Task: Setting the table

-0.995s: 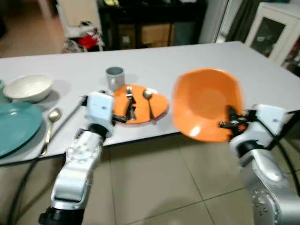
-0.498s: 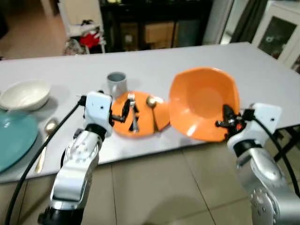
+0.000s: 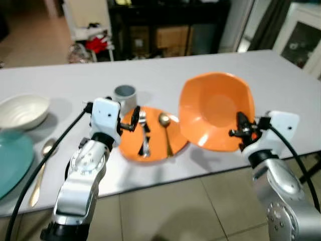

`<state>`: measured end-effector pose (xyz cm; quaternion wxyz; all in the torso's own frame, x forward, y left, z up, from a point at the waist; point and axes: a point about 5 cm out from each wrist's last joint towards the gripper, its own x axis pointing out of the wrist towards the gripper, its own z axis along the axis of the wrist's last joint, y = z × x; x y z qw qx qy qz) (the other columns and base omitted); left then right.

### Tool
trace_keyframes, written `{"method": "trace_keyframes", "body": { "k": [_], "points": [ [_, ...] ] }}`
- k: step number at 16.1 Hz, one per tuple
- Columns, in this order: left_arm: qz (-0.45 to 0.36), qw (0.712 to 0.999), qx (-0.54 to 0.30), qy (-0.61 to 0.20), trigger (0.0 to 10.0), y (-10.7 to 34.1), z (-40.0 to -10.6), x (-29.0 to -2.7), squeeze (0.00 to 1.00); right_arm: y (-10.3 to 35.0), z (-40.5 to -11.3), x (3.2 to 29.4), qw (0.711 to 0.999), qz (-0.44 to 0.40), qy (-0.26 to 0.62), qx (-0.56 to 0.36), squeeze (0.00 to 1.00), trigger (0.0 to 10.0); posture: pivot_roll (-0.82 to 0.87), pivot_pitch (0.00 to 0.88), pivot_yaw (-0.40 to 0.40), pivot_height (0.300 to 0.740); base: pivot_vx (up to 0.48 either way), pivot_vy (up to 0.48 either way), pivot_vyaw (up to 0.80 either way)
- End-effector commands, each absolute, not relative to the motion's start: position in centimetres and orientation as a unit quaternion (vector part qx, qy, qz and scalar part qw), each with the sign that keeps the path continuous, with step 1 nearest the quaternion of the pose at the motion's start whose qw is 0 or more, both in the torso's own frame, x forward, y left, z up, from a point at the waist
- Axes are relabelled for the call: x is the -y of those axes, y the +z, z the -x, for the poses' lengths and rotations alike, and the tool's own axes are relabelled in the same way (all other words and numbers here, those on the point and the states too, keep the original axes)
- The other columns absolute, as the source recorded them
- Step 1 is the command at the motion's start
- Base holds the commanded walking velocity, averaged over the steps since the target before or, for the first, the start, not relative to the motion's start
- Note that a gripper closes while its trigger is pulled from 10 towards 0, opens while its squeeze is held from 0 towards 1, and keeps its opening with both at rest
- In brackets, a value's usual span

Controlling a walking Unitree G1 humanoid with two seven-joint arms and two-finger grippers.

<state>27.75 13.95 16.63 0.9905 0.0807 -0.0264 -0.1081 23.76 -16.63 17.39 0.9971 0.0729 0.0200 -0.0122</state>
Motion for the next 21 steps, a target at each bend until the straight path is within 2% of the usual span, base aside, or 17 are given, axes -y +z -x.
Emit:
{"method": "trace_keyframes", "body": {
  "k": [1,10,12,17,21],
  "points": [
    [-0.079,0.989,0.031,-0.121,10.0,16.8,-27.7,-13.2,0.00,18.2,-23.7,17.4,0.997,-0.068,-0.027,-0.001,0.00,10.0,0.01,0.000,-0.006,0.740,0.341,0.000,0.00],
    [-0.080,0.989,0.033,-0.123,10.0,16.8,-27.6,-13.1,0.00,18.2,-23.7,17.0,0.999,-0.036,-0.003,-0.003,0.00,10.0,0.01,0.000,-0.009,0.740,0.337,0.000,0.05],
    [-0.080,0.989,0.033,-0.123,10.0,16.8,-27.6,-13.1,0.00,18.3,-23.7,17.4,0.997,-0.075,-0.022,0.005,0.00,10.0,0.01,0.000,-0.008,0.740,0.332,0.000,0.25],
    [-0.081,0.989,0.034,-0.121,10.0,16.9,-27.6,-13.1,0.00,18.4,-24.1,17.7,0.997,-0.071,-0.018,0.002,0.00,10.0,0.01,0.000,-0.015,0.740,0.329,0.000,0.00],
    [-0.085,0.989,0.041,-0.114,10.0,17.2,-27.8,-13.4,0.00,18.0,-25.4,17.2,0.994,-0.103,-0.004,-0.027,0.00,10.0,0.03,0.000,-0.032,0.740,0.325,0.000,0.00]
  ]
}}
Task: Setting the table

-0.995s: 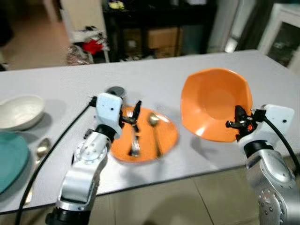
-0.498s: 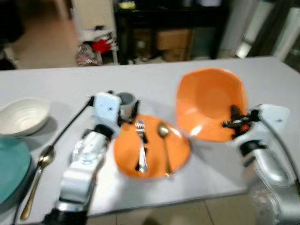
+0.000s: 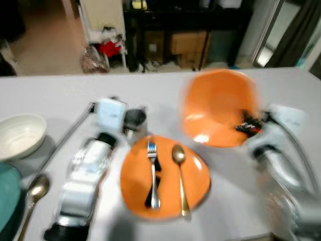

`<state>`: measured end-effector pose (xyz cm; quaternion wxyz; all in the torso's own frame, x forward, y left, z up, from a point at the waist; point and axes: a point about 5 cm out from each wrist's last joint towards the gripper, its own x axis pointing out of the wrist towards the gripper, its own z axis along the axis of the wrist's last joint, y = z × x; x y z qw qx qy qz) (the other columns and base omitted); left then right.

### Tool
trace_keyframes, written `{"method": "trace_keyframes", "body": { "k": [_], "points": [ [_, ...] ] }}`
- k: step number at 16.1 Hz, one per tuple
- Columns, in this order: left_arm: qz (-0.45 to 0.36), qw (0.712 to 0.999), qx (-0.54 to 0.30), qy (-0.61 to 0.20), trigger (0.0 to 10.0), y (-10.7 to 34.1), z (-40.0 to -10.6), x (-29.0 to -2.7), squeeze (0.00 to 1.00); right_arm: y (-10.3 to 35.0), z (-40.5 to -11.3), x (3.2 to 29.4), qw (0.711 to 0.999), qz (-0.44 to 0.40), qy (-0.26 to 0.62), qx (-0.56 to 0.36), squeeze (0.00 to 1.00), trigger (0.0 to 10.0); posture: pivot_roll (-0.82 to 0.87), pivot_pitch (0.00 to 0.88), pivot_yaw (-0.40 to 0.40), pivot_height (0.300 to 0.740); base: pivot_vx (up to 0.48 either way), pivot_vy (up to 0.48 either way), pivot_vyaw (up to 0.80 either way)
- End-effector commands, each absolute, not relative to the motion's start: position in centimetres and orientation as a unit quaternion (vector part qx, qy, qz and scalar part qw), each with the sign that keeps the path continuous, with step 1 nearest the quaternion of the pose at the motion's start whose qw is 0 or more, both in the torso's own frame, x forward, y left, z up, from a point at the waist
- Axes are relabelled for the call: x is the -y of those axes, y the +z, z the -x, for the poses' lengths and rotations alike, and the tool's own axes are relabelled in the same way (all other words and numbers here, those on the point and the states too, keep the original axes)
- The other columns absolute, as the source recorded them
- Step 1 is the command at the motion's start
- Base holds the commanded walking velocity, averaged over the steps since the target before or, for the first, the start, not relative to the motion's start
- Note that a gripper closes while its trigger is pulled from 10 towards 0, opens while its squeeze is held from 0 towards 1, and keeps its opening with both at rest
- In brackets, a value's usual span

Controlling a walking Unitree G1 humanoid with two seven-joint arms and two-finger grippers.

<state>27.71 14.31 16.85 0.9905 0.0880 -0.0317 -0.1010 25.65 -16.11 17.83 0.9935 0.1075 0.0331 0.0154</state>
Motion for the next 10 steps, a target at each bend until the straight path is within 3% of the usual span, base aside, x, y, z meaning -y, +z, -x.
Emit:
{"method": "trace_keyframes", "body": {
  "k": [1,8,10],
  "points": [
    [-0.080,0.989,0.050,-0.115,10.0,17.5,-27.9,-13.6,0.00,18.0,-26.3,17.2,0.993,-0.115,-0.008,-0.038,0.00,10.0,0.04,0.000,-0.036,0.740,0.251,0.000,0.00],
    [-0.093,0.973,0.069,-0.201,10.0,19.5,-27.8,-14.9,0.00,17.4,-32.1,17.6,0.963,-0.237,0.035,-0.124,0.00,10.0,0.07,0.000,-0.044,0.740,0.000,0.000,0.00],
    [-0.085,0.954,0.059,-0.281,10.0,20.0,-27.0,-14.9,0.00,16.3,-34.5,18.1,0.933,-0.313,0.019,-0.178,0.00,10.0,0.08,0.000,-0.039,0.740,0.000,0.000,0.00]
  ]
}}
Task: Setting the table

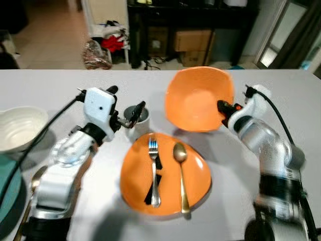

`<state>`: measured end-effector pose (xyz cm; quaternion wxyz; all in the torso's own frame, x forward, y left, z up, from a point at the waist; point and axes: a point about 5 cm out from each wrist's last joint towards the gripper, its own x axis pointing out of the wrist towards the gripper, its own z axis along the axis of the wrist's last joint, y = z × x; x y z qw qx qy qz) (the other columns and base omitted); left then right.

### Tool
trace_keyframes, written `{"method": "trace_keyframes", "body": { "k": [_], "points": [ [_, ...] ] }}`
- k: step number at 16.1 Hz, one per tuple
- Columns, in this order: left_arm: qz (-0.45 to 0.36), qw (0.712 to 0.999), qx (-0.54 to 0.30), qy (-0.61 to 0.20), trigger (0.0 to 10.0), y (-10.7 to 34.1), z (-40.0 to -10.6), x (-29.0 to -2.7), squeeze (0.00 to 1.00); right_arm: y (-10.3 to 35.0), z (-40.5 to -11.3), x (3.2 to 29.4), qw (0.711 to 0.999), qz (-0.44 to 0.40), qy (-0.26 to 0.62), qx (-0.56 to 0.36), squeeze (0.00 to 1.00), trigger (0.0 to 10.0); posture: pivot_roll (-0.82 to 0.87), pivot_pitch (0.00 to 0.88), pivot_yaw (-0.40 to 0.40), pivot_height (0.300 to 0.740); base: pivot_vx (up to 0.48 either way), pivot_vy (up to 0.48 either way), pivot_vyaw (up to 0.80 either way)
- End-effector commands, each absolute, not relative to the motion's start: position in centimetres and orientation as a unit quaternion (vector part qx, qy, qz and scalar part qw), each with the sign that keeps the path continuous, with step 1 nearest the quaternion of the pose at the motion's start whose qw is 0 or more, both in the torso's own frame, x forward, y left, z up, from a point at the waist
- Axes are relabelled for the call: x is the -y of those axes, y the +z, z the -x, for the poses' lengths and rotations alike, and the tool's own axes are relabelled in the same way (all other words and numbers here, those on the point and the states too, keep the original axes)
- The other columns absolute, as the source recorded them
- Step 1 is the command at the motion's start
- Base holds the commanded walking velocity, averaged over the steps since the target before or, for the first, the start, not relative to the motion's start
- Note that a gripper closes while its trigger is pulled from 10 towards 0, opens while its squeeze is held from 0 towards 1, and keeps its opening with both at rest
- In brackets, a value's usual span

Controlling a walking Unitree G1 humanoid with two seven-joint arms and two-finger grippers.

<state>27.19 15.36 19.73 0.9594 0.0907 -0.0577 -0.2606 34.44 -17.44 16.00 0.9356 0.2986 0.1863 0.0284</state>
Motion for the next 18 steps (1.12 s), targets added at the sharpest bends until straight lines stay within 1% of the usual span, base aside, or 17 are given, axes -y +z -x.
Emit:
{"method": "trace_keyframes", "body": {
  "k": [1,4,5,6,7,10,12,15,16,17,18],
  "points": [
    [-0.084,0.945,0.047,-0.313,10.0,19.7,-26.6,-14.5,0.00,15.5,-35.0,17.9,0.919,-0.335,0.025,-0.204,0.00,10.0,0.08,0.000,-0.036,0.740,0.000,0.000,0.00],
    [-0.086,0.915,-0.006,-0.393,10.0,18.4,-25.1,-13.8,0.00,14.1,-36.0,17.5,0.884,-0.400,0.022,-0.239,0.00,10.0,0.09,0.000,-0.032,0.740,0.000,0.000,0.00],
    [-0.089,0.907,-0.024,-0.410,10.0,17.9,-24.6,-13.6,0.00,13.8,-36.1,17.3,0.871,-0.425,0.025,-0.245,0.00,10.0,0.09,0.000,-0.032,0.740,0.000,0.000,0.00],
    [-0.094,0.903,-0.033,-0.418,10.0,17.5,-24.3,-13.6,0.00,13.6,-36.1,17.2,0.864,-0.437,0.029,-0.249,0.00,10.0,0.09,0.000,-0.035,0.740,0.000,0.000,0.00],
    [-0.105,0.893,-0.055,-0.434,10.0,16.7,-23.8,-13.7,0.00,13.2,-36.3,17.0,0.848,-0.462,0.034,-0.258,0.00,10.0,0.09,0.000,-0.033,0.740,0.000,0.000,0.00],
    [-0.112,0.890,-0.068,-0.437,10.0,16.3,-23.6,-13.8,0.00,12.4,-36.4,16.7,0.836,-0.474,0.038,-0.275,0.00,10.0,0.09,0.000,-0.031,0.740,0.000,0.000,0.00],
    [-0.114,0.889,-0.070,-0.439,10.0,16.3,-23.5,-13.7,0.00,12.0,-36.4,16.4,0.819,-0.495,0.042,-0.287,0.00,10.0,0.09,0.000,-0.032,0.740,0.000,0.000,0.00],
    [-0.121,0.888,-0.072,-0.438,10.0,16.1,-23.4,-13.8,0.00,11.4,-36.3,16.1,0.815,-0.491,0.035,-0.304,0.00,10.0,0.10,0.000,-0.035,0.740,0.000,0.000,0.00],
    [-0.122,0.887,-0.073,-0.439,10.0,16.1,-23.3,-13.8,0.00,11.2,-36.3,16.1,0.808,-0.501,0.032,-0.309,0.00,10.0,0.10,0.000,-0.036,0.740,0.000,0.000,0.00],
    [-0.122,0.887,-0.072,-0.439,10.0,16.1,-23.2,-13.7,0.00,10.9,-36.2,16.2,0.805,-0.501,0.026,-0.317,0.33,10.0,0.10,0.000,-0.036,0.740,0.000,0.000,0.00],
    [-0.122,0.887,-0.072,-0.440,10.0,16.1,-23.2,-13.6,0.00,10.8,-36.2,16.3,0.806,-0.497,0.022,-0.322,0.54,10.0,0.10,0.000,-0.035,0.740,0.000,0.000,0.00]
  ]
}}
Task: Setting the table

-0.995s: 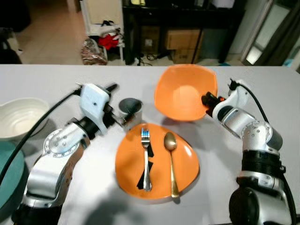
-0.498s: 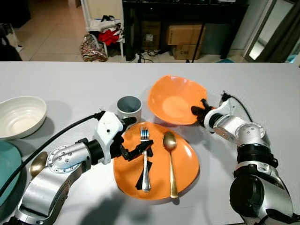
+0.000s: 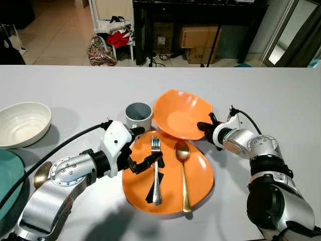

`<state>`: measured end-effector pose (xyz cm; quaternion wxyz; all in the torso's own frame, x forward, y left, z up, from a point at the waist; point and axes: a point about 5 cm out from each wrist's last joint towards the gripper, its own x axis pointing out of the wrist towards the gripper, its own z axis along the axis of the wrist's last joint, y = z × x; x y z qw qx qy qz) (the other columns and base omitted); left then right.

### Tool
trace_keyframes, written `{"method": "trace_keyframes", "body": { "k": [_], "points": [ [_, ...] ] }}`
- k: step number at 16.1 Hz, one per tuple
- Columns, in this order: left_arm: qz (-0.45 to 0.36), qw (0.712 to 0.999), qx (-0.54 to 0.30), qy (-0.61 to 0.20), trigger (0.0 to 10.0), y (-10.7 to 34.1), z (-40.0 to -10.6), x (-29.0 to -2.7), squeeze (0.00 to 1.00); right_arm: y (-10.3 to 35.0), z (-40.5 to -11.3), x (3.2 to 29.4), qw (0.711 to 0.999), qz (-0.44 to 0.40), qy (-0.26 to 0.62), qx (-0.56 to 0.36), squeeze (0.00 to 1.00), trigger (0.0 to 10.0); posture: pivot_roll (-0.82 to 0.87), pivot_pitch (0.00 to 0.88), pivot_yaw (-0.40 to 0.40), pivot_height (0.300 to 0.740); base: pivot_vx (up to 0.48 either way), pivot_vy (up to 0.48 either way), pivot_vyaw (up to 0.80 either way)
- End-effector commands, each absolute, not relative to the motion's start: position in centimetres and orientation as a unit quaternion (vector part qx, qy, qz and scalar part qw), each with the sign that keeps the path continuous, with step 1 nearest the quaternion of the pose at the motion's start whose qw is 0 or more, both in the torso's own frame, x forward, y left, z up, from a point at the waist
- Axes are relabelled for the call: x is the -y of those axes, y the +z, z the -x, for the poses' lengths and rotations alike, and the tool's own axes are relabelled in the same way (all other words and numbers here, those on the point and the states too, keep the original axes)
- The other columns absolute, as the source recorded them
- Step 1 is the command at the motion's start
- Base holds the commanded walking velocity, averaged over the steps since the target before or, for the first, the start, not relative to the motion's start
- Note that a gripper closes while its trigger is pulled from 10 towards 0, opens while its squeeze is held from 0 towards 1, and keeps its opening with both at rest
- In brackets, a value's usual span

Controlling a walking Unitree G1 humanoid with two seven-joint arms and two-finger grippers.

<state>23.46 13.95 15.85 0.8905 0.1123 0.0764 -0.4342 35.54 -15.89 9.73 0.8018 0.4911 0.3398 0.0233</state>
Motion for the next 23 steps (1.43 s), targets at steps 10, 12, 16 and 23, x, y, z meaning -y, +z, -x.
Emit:
{"method": "trace_keyframes", "body": {
  "k": [10,12,16,23],
  "points": [
    [-0.095,0.895,-0.053,-0.433,10.0,16.6,-23.3,-13.4,0.00,12.1,-34.0,17.1,0.849,-0.419,0.029,-0.320,1.00,10.0,0.08,0.000,-0.032,0.740,0.000,0.000,0.00],
    [-0.071,0.905,-0.045,-0.417,10.0,16.6,-23.2,-13.0,0.00,14.0,-31.2,17.5,0.885,-0.360,0.040,-0.291,1.00,10.0,0.06,0.000,-0.022,0.740,0.000,0.000,0.00],
    [-0.038,0.929,-0.006,-0.369,10.0,17.2,-23.3,-12.0,0.00,16.9,-27.6,18.2,0.945,-0.255,0.041,-0.199,0.00,10.0,0.04,0.000,-0.011,0.740,0.000,0.000,0.00],
    [-0.083,0.987,0.025,-0.136,10.0,17.2,-26.5,-13.3,0.00,18.6,-23.2,15.6,0.998,0.027,0.046,-0.030,0.00,10.0,0.01,0.000,-0.004,0.740,0.000,-0.042,0.00]
  ]
}}
